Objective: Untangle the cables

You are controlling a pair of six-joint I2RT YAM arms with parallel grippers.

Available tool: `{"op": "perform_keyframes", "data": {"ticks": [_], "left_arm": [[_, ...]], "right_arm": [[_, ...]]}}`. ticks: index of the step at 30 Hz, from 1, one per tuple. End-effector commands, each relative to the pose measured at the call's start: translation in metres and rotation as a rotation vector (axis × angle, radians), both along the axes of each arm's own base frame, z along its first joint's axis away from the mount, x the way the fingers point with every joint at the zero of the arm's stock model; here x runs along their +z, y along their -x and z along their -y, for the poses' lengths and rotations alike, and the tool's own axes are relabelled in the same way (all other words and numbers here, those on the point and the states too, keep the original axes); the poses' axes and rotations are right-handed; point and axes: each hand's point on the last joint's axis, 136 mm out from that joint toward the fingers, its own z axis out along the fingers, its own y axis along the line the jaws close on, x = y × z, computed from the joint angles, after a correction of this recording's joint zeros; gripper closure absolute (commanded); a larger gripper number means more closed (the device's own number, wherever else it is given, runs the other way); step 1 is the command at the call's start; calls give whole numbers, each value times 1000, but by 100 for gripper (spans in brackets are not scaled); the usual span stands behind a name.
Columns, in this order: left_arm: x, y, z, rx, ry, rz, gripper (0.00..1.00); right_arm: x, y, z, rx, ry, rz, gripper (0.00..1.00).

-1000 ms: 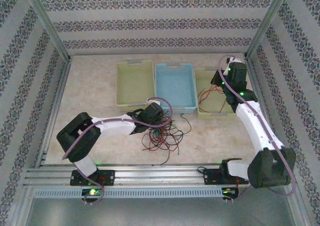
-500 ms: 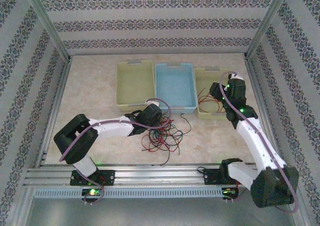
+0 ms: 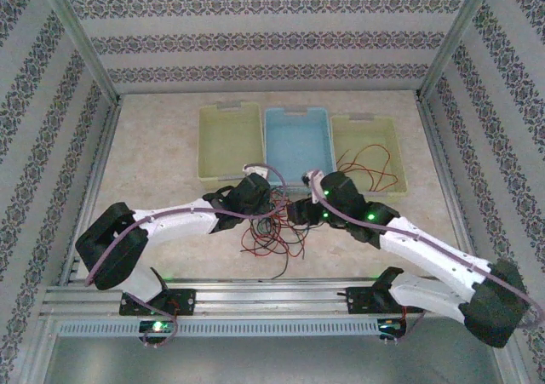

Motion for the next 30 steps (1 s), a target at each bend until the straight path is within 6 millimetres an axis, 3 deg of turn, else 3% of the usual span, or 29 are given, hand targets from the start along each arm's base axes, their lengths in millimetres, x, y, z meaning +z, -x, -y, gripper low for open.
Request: {"op": "perform_keyframes", "data": {"ticks": [1,13,18,24,27,30], "left_arm": [[10,-1,6,-16,26,41,90],[4,4,4,-22,18,21,92],[3,3,4,-22,13,22,92],[3,3,4,-19,14,22,93],[2,3,3,-15,16,21,93],[1,4,1,-11,10,19,93]], "right_arm": [[-8,-3,-13,10,9,-1,50],[-24,-55,-8,-93,75,17,54],[-28,-59,-15,-69,67,-8,58],[-40,-50,-30,-40,68,-41,59],[-40,-54,-28,-67,70,-30,71],[-32,-62,-17,-123,86,20,88]]}}
